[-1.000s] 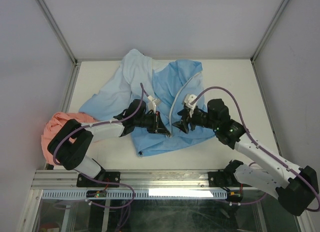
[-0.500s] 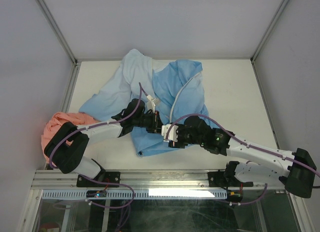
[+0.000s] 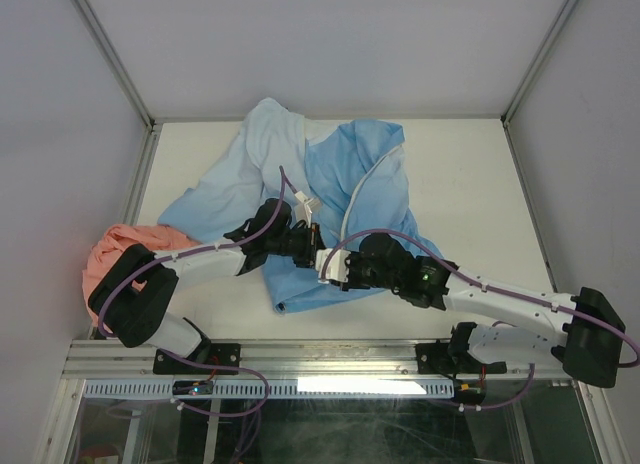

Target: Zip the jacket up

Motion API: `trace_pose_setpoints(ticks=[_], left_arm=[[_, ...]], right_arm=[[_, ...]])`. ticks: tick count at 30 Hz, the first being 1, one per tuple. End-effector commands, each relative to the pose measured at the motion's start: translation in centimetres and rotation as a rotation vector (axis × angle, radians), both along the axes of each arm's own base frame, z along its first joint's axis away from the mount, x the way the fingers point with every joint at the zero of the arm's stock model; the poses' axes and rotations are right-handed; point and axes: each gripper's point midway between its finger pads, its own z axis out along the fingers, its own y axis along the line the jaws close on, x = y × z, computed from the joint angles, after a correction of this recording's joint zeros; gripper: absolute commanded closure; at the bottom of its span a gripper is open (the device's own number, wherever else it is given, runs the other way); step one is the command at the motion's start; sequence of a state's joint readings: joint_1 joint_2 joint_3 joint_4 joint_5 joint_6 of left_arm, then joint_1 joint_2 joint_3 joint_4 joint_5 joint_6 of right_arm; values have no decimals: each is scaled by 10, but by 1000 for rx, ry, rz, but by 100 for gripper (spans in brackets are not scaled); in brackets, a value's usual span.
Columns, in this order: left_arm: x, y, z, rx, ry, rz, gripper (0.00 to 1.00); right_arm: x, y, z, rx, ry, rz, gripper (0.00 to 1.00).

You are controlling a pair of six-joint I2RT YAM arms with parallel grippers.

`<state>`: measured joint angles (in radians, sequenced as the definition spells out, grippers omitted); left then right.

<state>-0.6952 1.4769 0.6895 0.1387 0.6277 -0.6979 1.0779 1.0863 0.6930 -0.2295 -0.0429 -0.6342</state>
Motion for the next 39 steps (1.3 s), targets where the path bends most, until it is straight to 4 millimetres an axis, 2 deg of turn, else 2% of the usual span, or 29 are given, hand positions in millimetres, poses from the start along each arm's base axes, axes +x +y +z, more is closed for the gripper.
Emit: trace_pose_setpoints(ticks=[1, 3, 14, 16, 18, 19, 23, 27, 33, 37, 39], left_arm=[[2, -9, 28, -53, -54, -8, 100], [1, -8, 38, -70, -78, -5, 100], [0, -7, 42, -69, -88, 1, 100], [0, -7, 43, -70, -88, 0, 100], [-1, -7, 43, -70, -89, -1, 100], [-1, -7, 42, -68, -88, 0, 100], [-7, -5, 37, -56, -78, -7, 100], [-23, -3, 30, -39, -55, -27, 100], [-42, 12, 12, 17, -23, -17, 100], [-46, 24, 3, 64, -23, 8, 100], [-45, 27, 3, 78, -29, 25, 100]], right_arm=[[8, 18, 31, 114, 2, -44, 74], [9, 18, 29, 110, 20, -60, 78], [6, 18, 16, 58, 58, -31, 83], [7, 19, 14, 50, 61, -31, 87], [9, 19, 12, 43, 70, -32, 99], [11, 18, 11, 46, 76, -37, 100], [26, 16, 17, 86, 81, -86, 100], [56, 15, 31, 168, 81, -165, 100], [88, 21, 40, 287, 186, -182, 100], [93, 37, 51, 309, 194, -110, 100], [87, 48, 55, 317, 222, -37, 100]])
